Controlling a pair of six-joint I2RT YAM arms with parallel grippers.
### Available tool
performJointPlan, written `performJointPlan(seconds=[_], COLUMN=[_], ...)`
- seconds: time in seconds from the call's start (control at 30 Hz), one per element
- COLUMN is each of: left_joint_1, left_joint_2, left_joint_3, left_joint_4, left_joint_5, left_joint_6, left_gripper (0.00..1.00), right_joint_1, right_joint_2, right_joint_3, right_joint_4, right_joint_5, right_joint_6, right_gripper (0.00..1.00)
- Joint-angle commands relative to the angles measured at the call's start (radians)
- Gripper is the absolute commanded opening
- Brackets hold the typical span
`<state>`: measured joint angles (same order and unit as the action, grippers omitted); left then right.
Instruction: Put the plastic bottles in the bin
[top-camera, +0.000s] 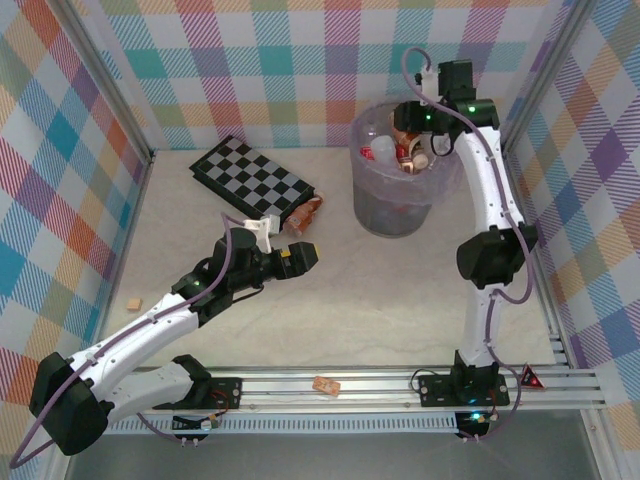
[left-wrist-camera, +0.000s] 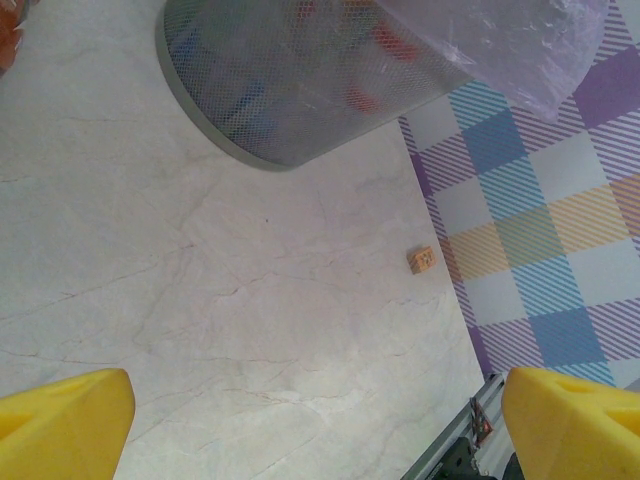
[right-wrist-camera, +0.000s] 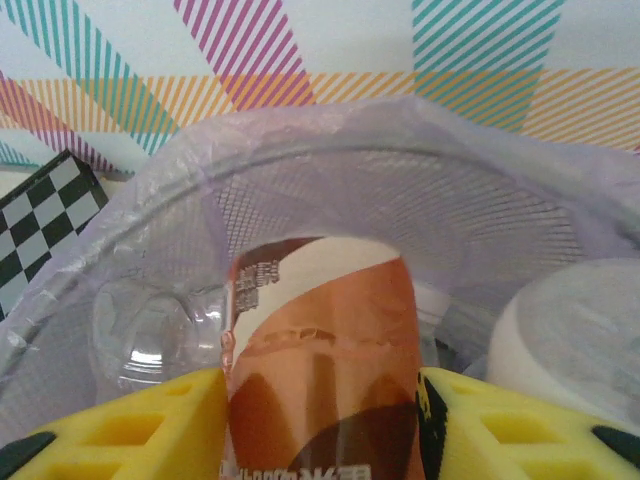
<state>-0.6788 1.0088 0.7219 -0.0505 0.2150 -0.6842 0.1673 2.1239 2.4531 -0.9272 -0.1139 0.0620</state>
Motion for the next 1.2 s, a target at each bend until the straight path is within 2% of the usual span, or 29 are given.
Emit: performJointPlan(seconds=[0.0,0.23,0.33,0.5,0.63,0.83,0.97,1.17], left_joint_1=[-0.004,-0.003,-0.004,-0.003,-0.004,-0.004,-0.004,-0.003], left_joint_2=[0.004,0.007,0.005,0.011,0.015,0.028,0.029,0.027], left_joint_3=[-0.010,-0.015,-0.017,-0.018,-0.021,-0.020,-0.024,-0.018], left_joint_4=[0.014,0.019,0.014,0.019,0.024,0.034,0.036,0.010], left_joint_5=[-0.003,0.000,-0.004,-0.004,-0.005,0.000,0.000,-0.018], left_joint_6=[0.006,0.002,0.003,0.003,0.002,0.002,0.000,0.011], left_gripper=[0.94,0.94,0.94,0.94,0.94,0.94,0.94,0.94], right_joint_1=[0.016,0.034,0.033,0.034,0.032,0.034,0.034,0.038], right_joint_2=[0.013,-0.010,-0.030,-0.076,-0.121,-0.147,-0.145,-0.165], right_joint_3=[-0.035,-0.103,-0.078,-0.003,0.003,-0.039,-0.112,-0.245], right_joint_4=[-0.040,-0.028,-0.038,-0.077,-0.079,-0.076,-0.048,0.016], right_joint_5=[-0.013,0.009,0.005,0.013,0.031,0.019,-0.010,-0.048], right_joint_6=[-0.016,-0.021,-0.021,-0.028,-0.041,-0.041,-0.026,-0.002], right_gripper=[0.53,0.56,0.57,0.68,0.72,0.68,0.60,0.55])
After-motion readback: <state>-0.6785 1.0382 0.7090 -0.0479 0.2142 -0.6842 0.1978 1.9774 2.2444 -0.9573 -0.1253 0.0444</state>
